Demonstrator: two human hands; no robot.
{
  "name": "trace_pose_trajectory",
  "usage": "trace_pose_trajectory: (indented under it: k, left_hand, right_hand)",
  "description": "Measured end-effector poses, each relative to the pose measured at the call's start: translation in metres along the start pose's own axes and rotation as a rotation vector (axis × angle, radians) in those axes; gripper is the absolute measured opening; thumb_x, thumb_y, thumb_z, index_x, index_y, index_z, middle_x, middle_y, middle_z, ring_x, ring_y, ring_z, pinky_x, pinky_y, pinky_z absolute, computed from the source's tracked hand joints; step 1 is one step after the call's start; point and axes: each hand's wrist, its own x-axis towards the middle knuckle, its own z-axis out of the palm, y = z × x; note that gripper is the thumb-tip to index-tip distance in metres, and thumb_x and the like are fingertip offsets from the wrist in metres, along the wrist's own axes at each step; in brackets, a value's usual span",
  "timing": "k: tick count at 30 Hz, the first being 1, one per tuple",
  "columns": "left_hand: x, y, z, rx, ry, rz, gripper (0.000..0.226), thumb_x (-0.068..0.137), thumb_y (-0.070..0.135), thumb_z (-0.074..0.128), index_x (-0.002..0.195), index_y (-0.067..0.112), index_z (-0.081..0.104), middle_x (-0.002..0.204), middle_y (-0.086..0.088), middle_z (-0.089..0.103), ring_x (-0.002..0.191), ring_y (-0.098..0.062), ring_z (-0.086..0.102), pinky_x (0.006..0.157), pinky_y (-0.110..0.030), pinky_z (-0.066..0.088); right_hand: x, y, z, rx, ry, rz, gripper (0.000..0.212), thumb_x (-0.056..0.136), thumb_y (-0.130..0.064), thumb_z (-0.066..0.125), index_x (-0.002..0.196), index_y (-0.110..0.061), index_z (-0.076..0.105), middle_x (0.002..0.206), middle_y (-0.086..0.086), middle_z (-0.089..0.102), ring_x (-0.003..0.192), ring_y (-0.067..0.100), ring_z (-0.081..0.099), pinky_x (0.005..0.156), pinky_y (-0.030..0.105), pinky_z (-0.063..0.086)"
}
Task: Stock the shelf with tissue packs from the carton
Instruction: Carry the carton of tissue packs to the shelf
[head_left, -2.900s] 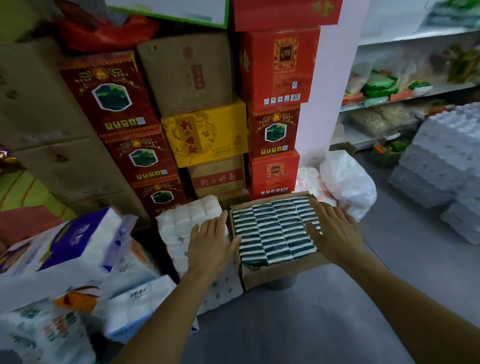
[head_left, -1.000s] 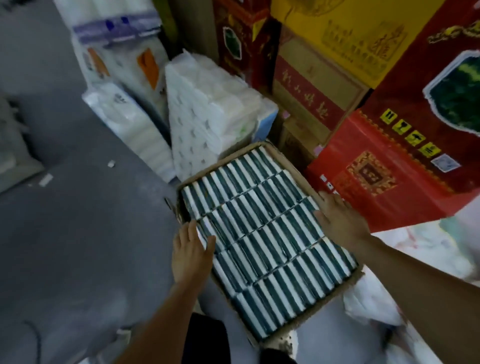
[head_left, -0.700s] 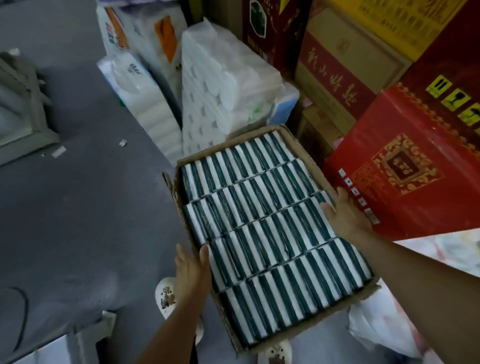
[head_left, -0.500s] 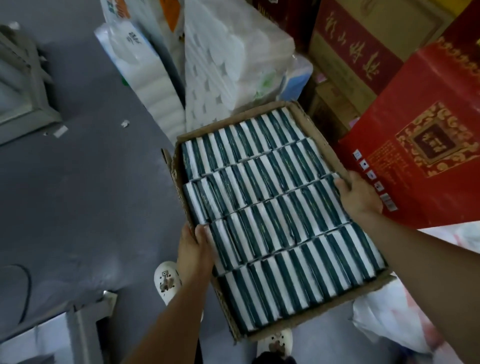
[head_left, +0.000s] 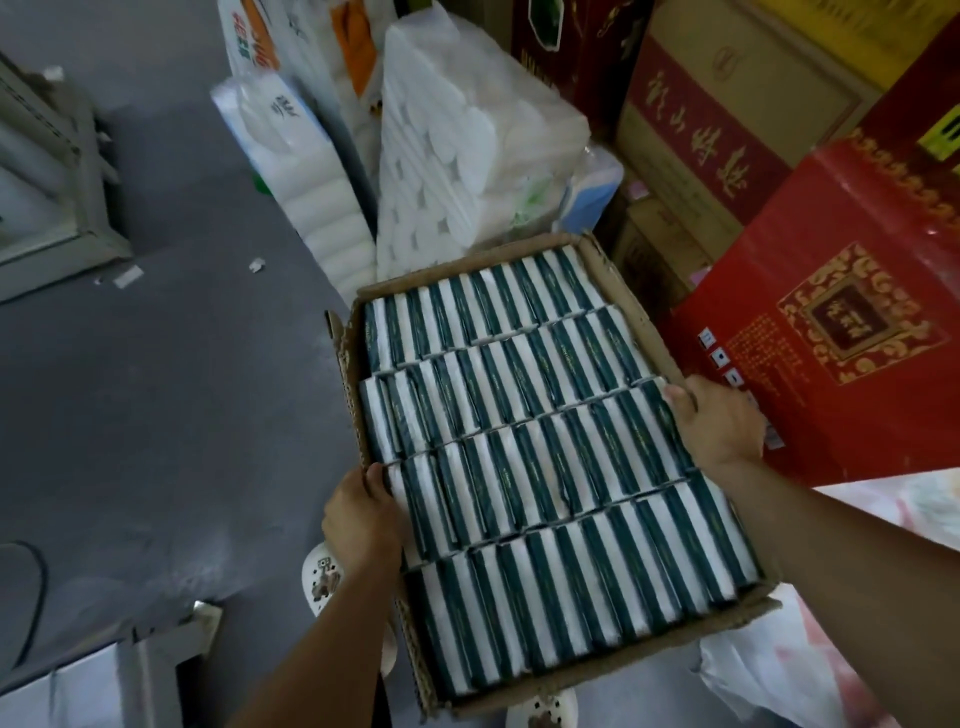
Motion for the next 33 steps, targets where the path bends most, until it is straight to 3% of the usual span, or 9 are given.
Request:
trace_pose_trajectory:
  k: [6, 11, 14, 18, 22, 29, 33]
  left_hand:
    - [-0.003, 0.003, -0.048, 0.01, 0.011, -0.047, 0.037, 0.103, 0.025, 0.047, 0.07, 0.01, 0.053, 0.062, -0.005, 0.053, 0.057, -0.024, 0.048, 0.051, -0.031, 0.03]
    - [-0.017, 0.005, -0.115, -0.062, 0.032, -0.064, 0.04, 0.102, 0.021, 0.049, 0.066, 0.003, 0.05, 0.056, -0.008, 0.052, 0.052, -0.021, 0.047, 0.048, -0.03, 0.028]
    - [-0.019, 0.002, -0.158, -0.051, 0.05, -0.02, 0.042, 0.1, 0.017, 0.053, 0.06, 0.004, 0.047, 0.051, -0.006, 0.048, 0.047, -0.019, 0.043, 0.047, -0.028, 0.024]
    - [-0.017, 0.0, -0.211, -0.062, 0.1, -0.013, 0.039, 0.097, 0.012, 0.057, 0.061, -0.003, 0.053, 0.05, -0.012, 0.052, 0.048, -0.027, 0.049, 0.049, -0.031, 0.032]
    - [-0.012, 0.005, -0.262, -0.06, 0.147, -0.021, 0.037, 0.096, 0.014, 0.058, 0.064, -0.004, 0.061, 0.053, -0.016, 0.058, 0.052, -0.032, 0.056, 0.052, -0.032, 0.037]
    - [0.023, 0.011, -0.348, 0.008, 0.261, -0.134, 0.033, 0.095, 0.028, 0.058, 0.066, 0.015, 0.066, 0.056, -0.003, 0.057, 0.053, -0.019, 0.052, 0.048, -0.023, 0.029]
    - [0.062, 0.011, -0.388, -0.038, 0.296, -0.148, 0.032, 0.097, 0.027, 0.056, 0.068, 0.015, 0.065, 0.055, -0.001, 0.056, 0.051, -0.015, 0.049, 0.046, -0.022, 0.028]
  right_hand:
    - [-0.022, -0.03, -0.031, 0.008, -0.071, 0.076, 0.035, 0.099, -0.034, 0.049, 0.079, -0.008, 0.06, 0.079, 0.016, 0.066, 0.077, 0.033, 0.06, 0.065, 0.037, 0.04]
    - [-0.043, -0.064, -0.069, 0.11, -0.089, 0.119, 0.034, 0.096, -0.035, 0.053, 0.07, -0.013, 0.057, 0.072, 0.011, 0.061, 0.069, 0.027, 0.052, 0.061, 0.033, 0.039]
    - [-0.05, -0.084, -0.097, 0.151, -0.093, 0.028, 0.038, 0.094, -0.03, 0.055, 0.061, -0.012, 0.051, 0.062, 0.01, 0.056, 0.063, 0.031, 0.054, 0.058, 0.035, 0.042]
    - [-0.056, -0.123, -0.138, 0.154, -0.087, -0.059, 0.045, 0.091, -0.026, 0.06, 0.052, -0.015, 0.04, 0.051, 0.005, 0.046, 0.056, 0.034, 0.054, 0.056, 0.039, 0.045]
    - [-0.053, -0.168, -0.173, 0.159, -0.102, -0.112, 0.048, 0.09, -0.026, 0.062, 0.052, -0.013, 0.037, 0.047, 0.001, 0.038, 0.05, 0.032, 0.047, 0.051, 0.035, 0.037]
    - [-0.026, -0.268, -0.217, 0.121, -0.081, -0.217, 0.042, 0.093, -0.03, 0.06, 0.055, -0.014, 0.047, 0.052, 0.004, 0.047, 0.053, 0.03, 0.049, 0.047, 0.029, 0.027]
    - [-0.01, -0.336, -0.227, 0.125, -0.06, -0.253, 0.037, 0.093, -0.027, 0.057, 0.06, -0.01, 0.053, 0.058, 0.006, 0.05, 0.057, 0.03, 0.049, 0.051, 0.032, 0.032]
